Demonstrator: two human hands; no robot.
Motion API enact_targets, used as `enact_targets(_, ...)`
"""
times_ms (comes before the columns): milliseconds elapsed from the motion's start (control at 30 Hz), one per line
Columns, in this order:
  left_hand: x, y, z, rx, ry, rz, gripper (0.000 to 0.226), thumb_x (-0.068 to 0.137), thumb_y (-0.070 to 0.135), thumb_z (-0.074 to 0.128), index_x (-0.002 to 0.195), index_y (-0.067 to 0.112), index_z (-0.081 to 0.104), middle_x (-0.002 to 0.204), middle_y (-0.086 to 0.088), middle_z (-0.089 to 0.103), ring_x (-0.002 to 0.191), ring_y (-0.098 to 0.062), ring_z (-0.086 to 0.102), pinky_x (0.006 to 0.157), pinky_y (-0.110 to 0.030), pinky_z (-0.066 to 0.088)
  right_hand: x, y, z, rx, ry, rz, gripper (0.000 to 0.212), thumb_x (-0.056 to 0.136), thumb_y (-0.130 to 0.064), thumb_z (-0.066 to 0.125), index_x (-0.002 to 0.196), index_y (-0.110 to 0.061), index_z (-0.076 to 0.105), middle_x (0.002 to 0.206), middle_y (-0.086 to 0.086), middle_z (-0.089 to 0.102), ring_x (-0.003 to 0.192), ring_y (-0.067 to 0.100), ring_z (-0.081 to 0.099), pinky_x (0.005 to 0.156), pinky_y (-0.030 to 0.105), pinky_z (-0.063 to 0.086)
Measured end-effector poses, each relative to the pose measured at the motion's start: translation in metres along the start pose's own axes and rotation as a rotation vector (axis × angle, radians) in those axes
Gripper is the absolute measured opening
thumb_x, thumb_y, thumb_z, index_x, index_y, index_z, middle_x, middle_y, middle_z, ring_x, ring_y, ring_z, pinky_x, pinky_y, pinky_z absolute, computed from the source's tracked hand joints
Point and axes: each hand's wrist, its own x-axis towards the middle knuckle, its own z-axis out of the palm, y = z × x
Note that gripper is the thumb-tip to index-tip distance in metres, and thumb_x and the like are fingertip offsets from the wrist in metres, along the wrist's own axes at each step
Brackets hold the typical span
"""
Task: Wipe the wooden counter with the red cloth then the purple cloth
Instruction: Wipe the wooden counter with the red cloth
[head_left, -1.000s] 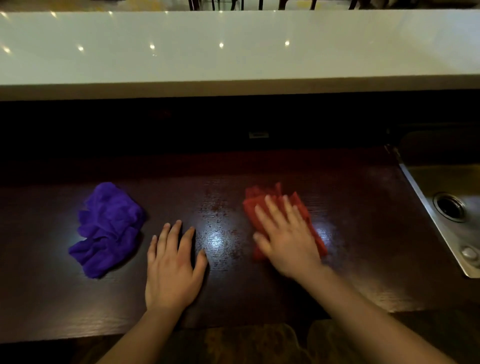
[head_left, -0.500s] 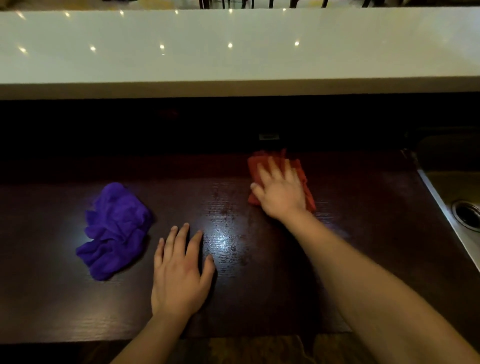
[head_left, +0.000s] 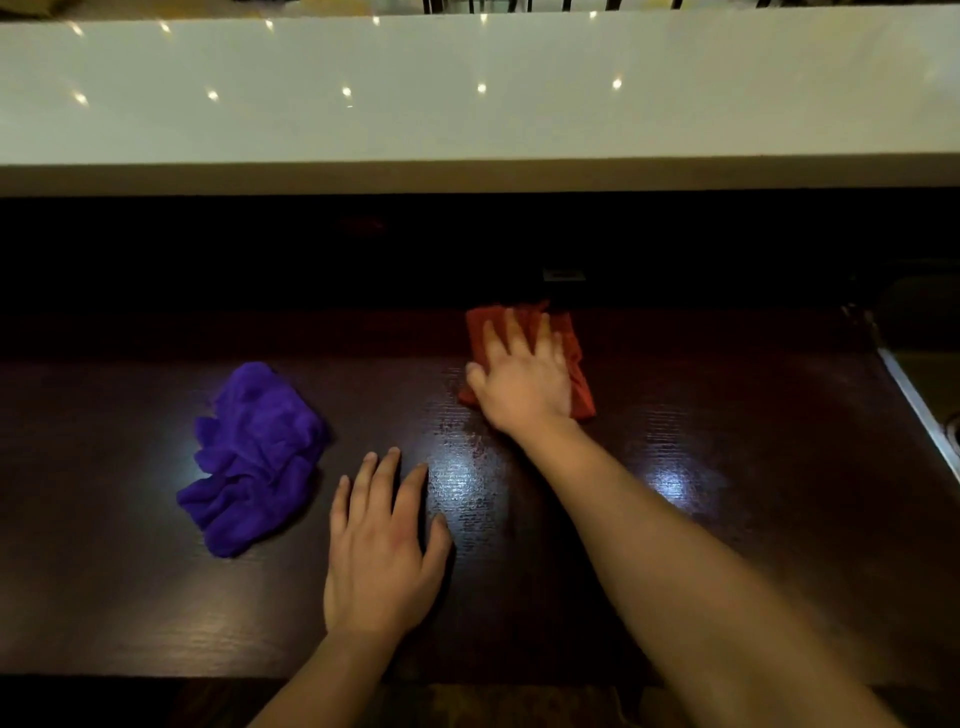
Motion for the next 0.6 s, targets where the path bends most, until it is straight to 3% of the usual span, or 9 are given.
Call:
enact_targets(100, 0.0, 0.001, -0.004, -0.003, -0.013, -0.005, 0.06, 0.086, 0.044, 0.037, 0.134, 0.015, 0.054, 0.149, -0.014, 0.045, 0.143, -0.031, 0.032, 0.117, -0.054, 0.022, -0.042, -0.03, 0.013, -0.032, -0.023, -0.305, 0.066, 0.09, -0.057, 0.031, 0.149, -0.03, 0.027, 0.161, 0.001, 0.02, 0.148, 0.036, 0.006, 0.12, 0.05, 0.008)
enact_targets(167, 0.0, 0.001, -0.003, -0.002, -0.018, -0.007, 0.06, 0.086, 0.044, 0.036, 0.134, 0.015, 0.055, 0.148, -0.014, 0.045, 0.143, -0.031, 0.032, 0.117, -0.055, 0.022, -0.058, -0.005, 0.013, -0.016, -0.04, -0.394, 0.066, 0.089, -0.059, 0.028, 0.149, -0.032, 0.028, 0.161, -0.003, 0.02, 0.149, 0.032, 0.007, 0.121, 0.047, 0.007)
enact_targets(233, 0.0, 0.001, -0.004, -0.015, -0.006, 0.0, 0.059, 0.085, 0.044, 0.037, 0.133, 0.015, 0.056, 0.148, -0.015, 0.046, 0.142, -0.031, 0.033, 0.116, -0.056, 0.023, -0.062, 0.051, 0.009, -0.076, -0.006, -0.277, 0.066, 0.091, -0.06, 0.025, 0.15, -0.031, 0.026, 0.161, -0.002, 0.02, 0.149, 0.032, 0.01, 0.121, 0.048, 0.01)
enact_targets(367, -0.001, 0.001, -0.001, -0.006, 0.001, 0.001, 0.06, 0.086, 0.046, 0.037, 0.133, 0.015, 0.055, 0.148, -0.014, 0.046, 0.142, -0.031, 0.033, 0.116, -0.058, 0.02, -0.06, 0.18, -0.012, -0.103, 0.053, 0.23, 0.064, 0.094, -0.057, 0.028, 0.151, -0.027, 0.025, 0.162, 0.003, 0.019, 0.147, 0.036, 0.012, 0.12, 0.049, 0.013)
enact_targets(433, -0.001, 0.001, -0.001, -0.003, 0.001, -0.001, 0.06, 0.086, 0.047, 0.036, 0.133, 0.015, 0.055, 0.148, -0.014, 0.046, 0.143, -0.031, 0.032, 0.116, -0.059, 0.019, -0.061, 0.201, -0.021, -0.042, 0.053, 0.397, 0.064, 0.094, -0.056, 0.03, 0.151, -0.027, 0.024, 0.162, 0.003, 0.015, 0.147, 0.038, 0.01, 0.119, 0.05, 0.012)
enact_targets(500, -0.001, 0.001, -0.001, 0.0, -0.002, -0.005, 0.06, 0.086, 0.047, 0.036, 0.133, 0.015, 0.055, 0.149, -0.014, 0.045, 0.143, -0.031, 0.032, 0.116, -0.059, 0.018, -0.068, 0.185, -0.021, -0.013, 0.047, 0.435, 0.064, 0.095, -0.055, 0.031, 0.152, -0.027, 0.022, 0.163, 0.003, 0.012, 0.147, 0.04, 0.007, 0.119, 0.05, 0.011)
enact_targets(600, -0.001, 0.002, -0.002, -0.004, 0.003, -0.003, 0.061, 0.085, 0.047, 0.036, 0.132, 0.014, 0.056, 0.148, -0.014, 0.046, 0.143, -0.031, 0.032, 0.116, -0.059, 0.019, -0.11, 0.132, -0.006, -0.085, 0.02, 0.167, 0.065, 0.095, -0.056, 0.025, 0.153, -0.027, 0.019, 0.163, 0.004, 0.011, 0.148, 0.04, 0.004, 0.119, 0.051, 0.011)
